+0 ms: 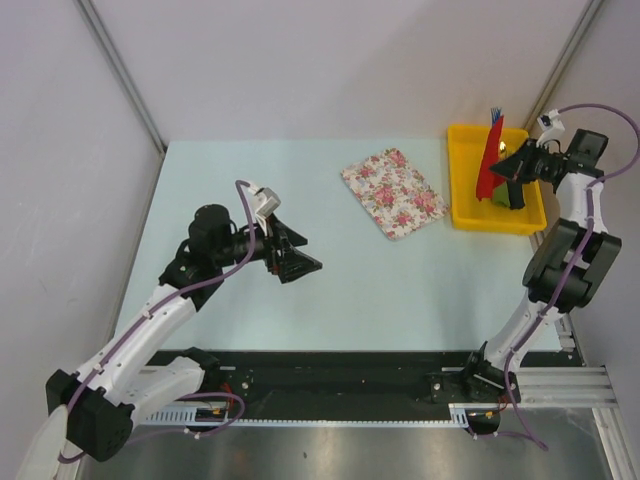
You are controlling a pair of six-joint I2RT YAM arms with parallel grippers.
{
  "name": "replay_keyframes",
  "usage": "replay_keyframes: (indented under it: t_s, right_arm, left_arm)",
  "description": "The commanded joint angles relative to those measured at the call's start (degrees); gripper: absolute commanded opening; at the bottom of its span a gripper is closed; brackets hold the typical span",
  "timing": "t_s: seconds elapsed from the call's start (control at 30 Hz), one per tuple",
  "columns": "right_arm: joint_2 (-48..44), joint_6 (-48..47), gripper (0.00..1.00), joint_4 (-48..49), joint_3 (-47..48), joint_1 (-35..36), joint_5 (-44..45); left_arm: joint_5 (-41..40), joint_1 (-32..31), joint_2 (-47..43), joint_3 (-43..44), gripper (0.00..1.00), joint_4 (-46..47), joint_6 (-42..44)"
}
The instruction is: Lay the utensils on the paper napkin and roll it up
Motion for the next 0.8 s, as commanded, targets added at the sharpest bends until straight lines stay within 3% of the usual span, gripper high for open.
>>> replay_keyframes:
  t_s: [0.0,0.53,0.77]
  right_arm:
    - [6.92,-3.91,0.0,0.26,7.59,0.38,-1.78]
    - [32.25,-1.98,0.0,-2.37,30.26,2.84,-4.06]
    - [39.38,4.6,0.0,-1.67,35.54,3.63,-6.87]
  left_arm:
    - [0.09,-0.2,0.87,1.31,1.0,-1.72,2.96]
    - [-1.49,0.07,5.52,-0.54,1.0,-4.8,4.89]
    - [-1.84,0.42,7.37,-1.15,1.0,-5.94,4.98]
